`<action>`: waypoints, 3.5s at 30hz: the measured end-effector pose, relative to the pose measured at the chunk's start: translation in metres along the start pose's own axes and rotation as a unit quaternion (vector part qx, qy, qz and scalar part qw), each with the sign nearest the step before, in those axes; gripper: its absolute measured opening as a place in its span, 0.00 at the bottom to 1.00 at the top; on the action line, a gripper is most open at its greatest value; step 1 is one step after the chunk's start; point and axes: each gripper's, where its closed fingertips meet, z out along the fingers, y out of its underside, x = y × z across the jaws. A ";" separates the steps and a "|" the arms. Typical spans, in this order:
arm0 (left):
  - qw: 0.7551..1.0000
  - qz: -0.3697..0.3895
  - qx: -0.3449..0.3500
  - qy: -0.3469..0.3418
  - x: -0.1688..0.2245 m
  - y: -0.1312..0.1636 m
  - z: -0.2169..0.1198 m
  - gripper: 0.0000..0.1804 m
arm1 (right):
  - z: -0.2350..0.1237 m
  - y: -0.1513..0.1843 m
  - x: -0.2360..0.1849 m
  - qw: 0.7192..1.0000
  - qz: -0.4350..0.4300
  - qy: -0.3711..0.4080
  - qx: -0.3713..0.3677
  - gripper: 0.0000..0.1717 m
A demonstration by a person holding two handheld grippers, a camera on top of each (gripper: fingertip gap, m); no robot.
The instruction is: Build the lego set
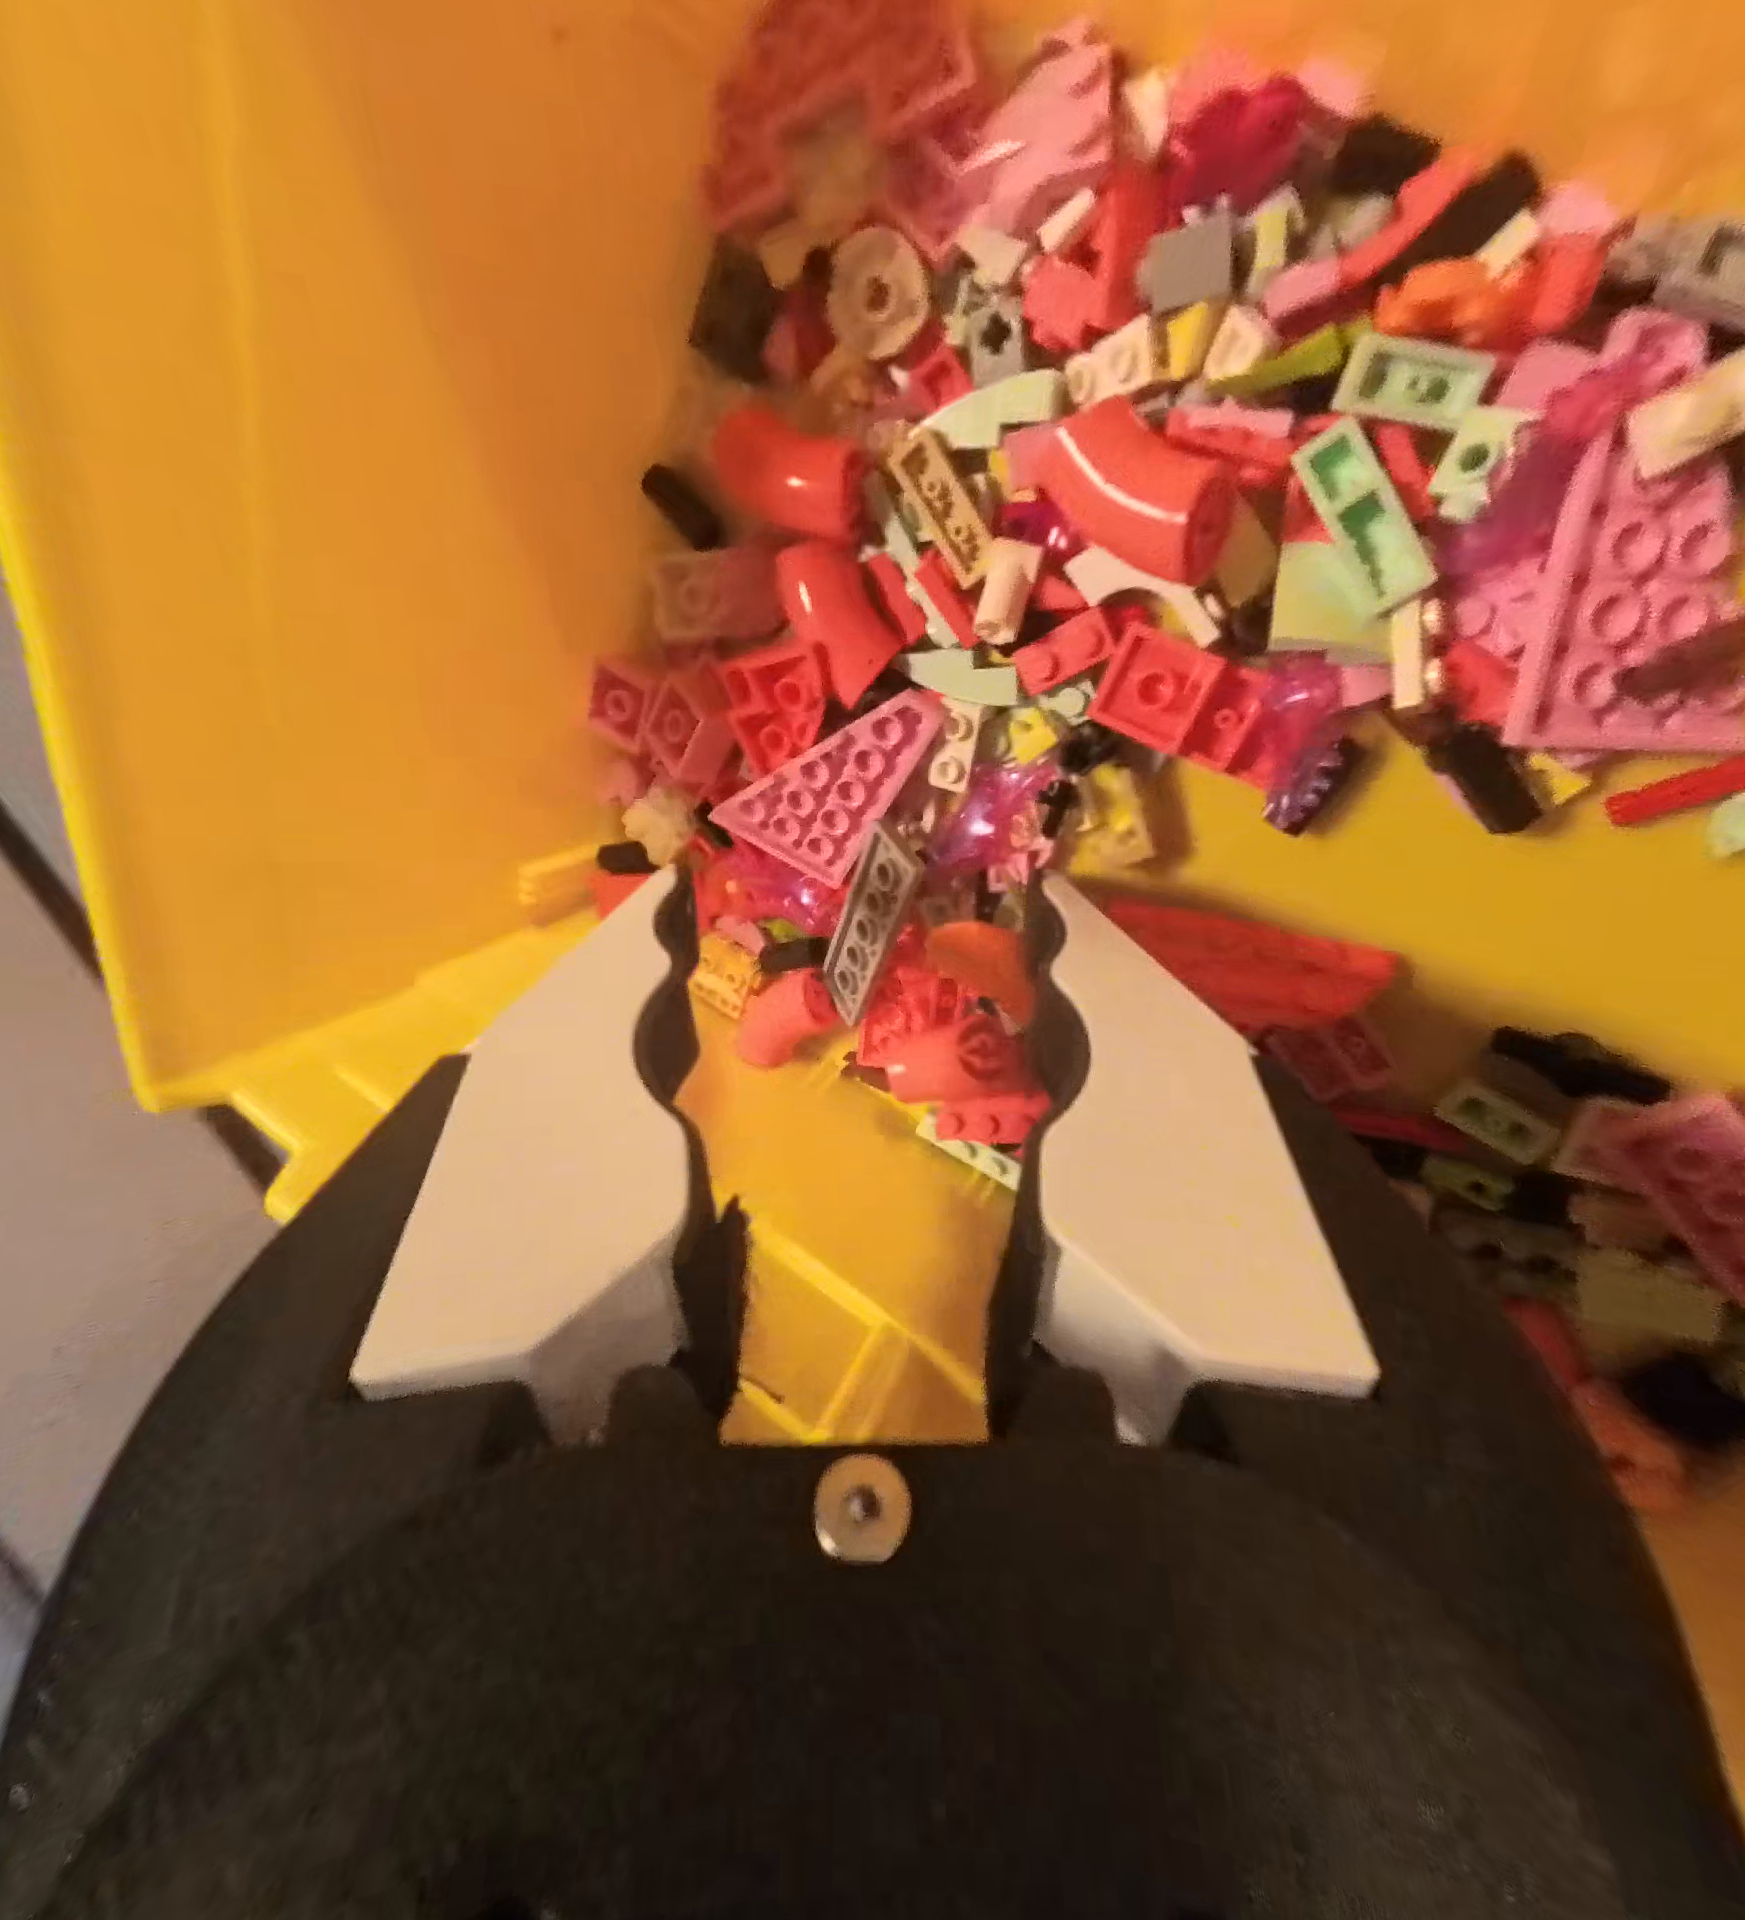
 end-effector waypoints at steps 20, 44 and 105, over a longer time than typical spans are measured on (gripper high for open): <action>0.918 -0.004 0.013 0.396 0.109 -0.005 -0.046 0.44 | 0.001 0.002 0.000 1.000 0.003 -0.003 -0.004 0.05; 0.980 -0.122 -0.020 0.159 0.004 -0.024 0.027 0.00 | 0.002 0.004 -0.002 1.000 -0.001 -0.009 -0.007 0.05; 0.799 -0.312 0.505 -0.101 -0.068 -0.017 -0.148 0.00 | -0.006 0.013 -0.019 0.998 0.035 -0.043 -0.039 0.06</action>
